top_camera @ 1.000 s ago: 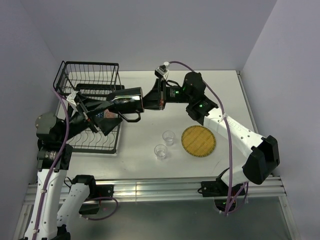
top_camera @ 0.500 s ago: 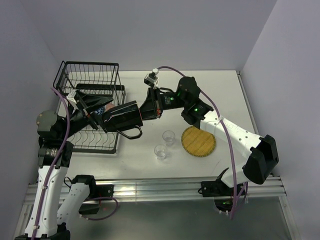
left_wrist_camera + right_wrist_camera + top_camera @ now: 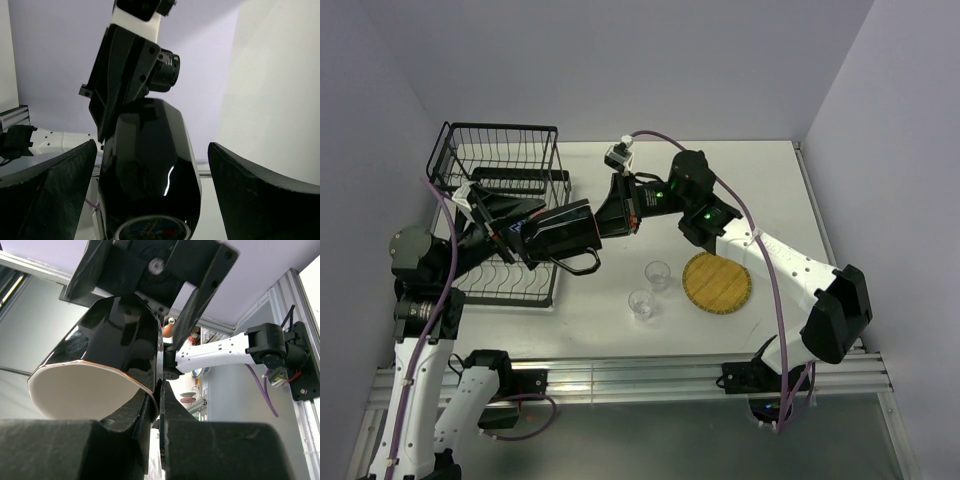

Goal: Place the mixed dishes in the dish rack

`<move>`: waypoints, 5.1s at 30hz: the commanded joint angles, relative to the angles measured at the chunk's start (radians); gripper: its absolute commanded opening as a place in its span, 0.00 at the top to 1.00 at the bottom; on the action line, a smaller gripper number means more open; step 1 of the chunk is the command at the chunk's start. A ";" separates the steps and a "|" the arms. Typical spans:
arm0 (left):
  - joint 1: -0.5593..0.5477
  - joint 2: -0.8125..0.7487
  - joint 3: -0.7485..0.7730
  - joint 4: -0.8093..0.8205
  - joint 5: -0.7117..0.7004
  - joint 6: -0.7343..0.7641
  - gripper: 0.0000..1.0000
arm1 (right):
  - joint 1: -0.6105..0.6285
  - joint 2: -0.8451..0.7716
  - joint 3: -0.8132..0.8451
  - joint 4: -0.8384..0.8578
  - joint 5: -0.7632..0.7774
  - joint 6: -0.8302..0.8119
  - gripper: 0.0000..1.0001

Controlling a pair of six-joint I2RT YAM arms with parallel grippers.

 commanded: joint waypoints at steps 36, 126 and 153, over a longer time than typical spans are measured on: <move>0.001 -0.040 -0.001 0.063 0.072 0.009 0.20 | -0.012 0.065 0.083 0.037 -0.003 0.074 1.00; 0.002 0.509 0.066 -0.726 -1.000 0.968 1.00 | -0.217 -0.266 -0.061 -1.260 0.682 -0.856 0.47; 0.002 0.516 -0.109 -0.615 -0.905 1.001 0.27 | -0.217 -0.261 -0.073 -1.322 0.793 -0.830 0.46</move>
